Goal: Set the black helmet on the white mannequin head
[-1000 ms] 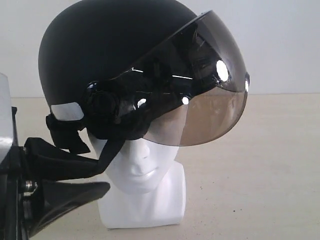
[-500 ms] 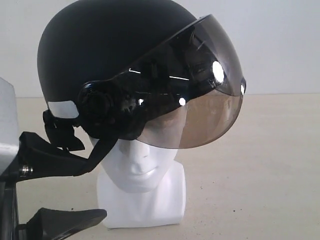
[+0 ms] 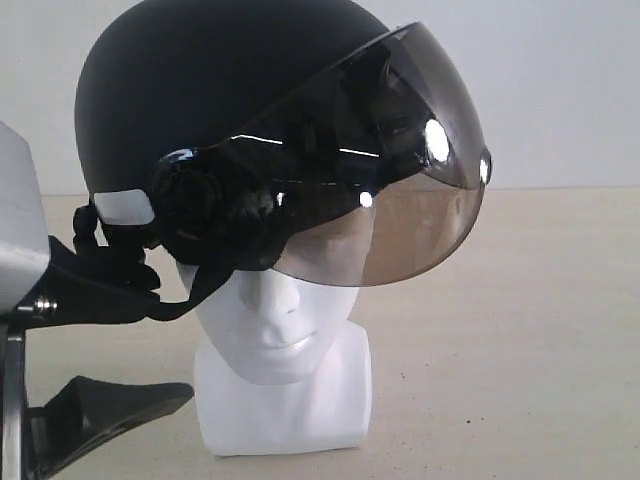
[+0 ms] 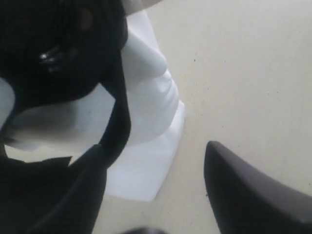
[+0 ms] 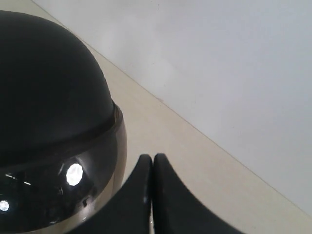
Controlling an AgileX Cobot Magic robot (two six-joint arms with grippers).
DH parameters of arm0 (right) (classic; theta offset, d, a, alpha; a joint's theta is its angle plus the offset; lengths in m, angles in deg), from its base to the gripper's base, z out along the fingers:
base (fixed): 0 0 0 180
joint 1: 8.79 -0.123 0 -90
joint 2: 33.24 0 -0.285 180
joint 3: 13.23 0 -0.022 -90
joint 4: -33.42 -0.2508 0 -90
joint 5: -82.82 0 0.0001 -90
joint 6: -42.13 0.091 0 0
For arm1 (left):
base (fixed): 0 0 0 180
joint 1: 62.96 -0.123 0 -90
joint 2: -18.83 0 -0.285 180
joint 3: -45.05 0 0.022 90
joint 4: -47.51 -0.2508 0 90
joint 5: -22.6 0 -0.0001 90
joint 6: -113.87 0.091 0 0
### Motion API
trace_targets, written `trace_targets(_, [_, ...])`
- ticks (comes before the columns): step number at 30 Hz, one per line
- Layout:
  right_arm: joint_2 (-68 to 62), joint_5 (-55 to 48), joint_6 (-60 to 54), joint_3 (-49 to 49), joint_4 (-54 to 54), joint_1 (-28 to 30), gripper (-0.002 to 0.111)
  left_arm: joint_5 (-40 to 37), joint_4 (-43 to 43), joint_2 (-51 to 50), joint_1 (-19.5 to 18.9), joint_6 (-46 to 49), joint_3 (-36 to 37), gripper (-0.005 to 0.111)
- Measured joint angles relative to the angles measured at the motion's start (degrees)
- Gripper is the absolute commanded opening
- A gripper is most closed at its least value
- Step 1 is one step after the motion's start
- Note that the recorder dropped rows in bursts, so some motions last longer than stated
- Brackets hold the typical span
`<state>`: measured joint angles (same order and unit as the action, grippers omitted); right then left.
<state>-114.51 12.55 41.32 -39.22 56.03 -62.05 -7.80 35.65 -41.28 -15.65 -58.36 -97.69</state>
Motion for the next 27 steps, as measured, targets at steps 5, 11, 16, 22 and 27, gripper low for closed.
trace_targets(5, [0.00,0.00,0.00,0.00,0.00,0.00,0.000,4.36,-0.37,0.00,0.00,-0.22,0.00,0.057])
trace_targets(11, [-0.09,0.00,0.00,0.00,0.00,0.00,0.000,5.30,-3.36,0.00,0.00,-3.70,0.00,0.057])
trace_targets(16, [-0.80,0.00,0.36,-0.08,0.21,0.00,0.000,5.52,-3.75,0.00,0.00,-4.89,0.00,0.057])
trace_targets(22, [-1.39,0.00,0.80,-0.08,4.53,0.00,0.000,-0.87,-3.84,0.00,0.00,-7.12,0.00,0.057])
trace_targets(27, [-1.39,0.10,3.73,-0.08,9.10,1.49,0.000,-5.57,-3.97,0.70,0.00,-9.23,0.00,0.052])
